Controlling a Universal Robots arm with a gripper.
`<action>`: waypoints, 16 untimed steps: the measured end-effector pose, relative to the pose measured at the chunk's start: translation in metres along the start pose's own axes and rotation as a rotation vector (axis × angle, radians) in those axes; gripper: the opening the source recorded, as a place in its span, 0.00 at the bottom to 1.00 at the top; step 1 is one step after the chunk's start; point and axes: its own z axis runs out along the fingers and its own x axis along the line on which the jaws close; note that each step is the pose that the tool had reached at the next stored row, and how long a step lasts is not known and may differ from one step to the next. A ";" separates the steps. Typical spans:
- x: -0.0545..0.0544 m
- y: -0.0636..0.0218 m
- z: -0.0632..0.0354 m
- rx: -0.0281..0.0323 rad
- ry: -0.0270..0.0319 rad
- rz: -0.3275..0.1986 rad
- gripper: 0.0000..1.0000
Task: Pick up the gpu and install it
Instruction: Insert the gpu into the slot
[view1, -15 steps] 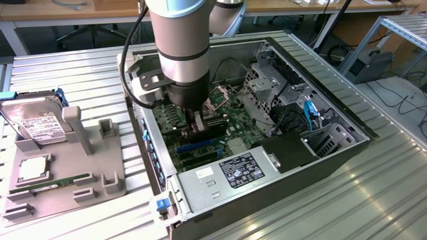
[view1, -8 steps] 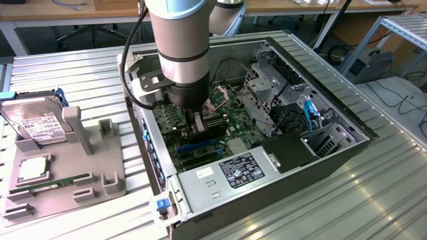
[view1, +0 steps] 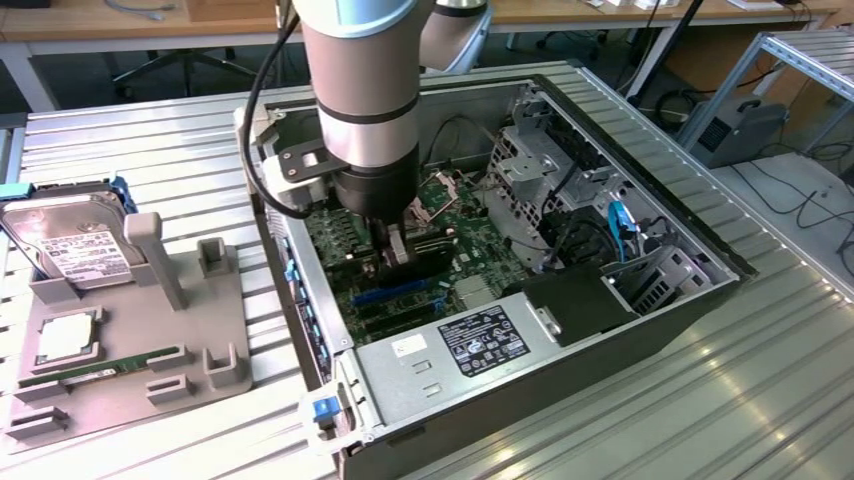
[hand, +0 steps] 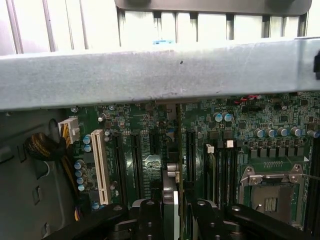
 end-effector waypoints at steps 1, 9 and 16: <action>0.000 -0.0001 0.0003 -0.0087 0.0003 0.000 0.27; 0.000 0.0002 0.0005 -0.0220 0.0014 0.000 0.27; 0.000 -0.0001 0.0042 -0.0220 0.0051 -0.001 0.27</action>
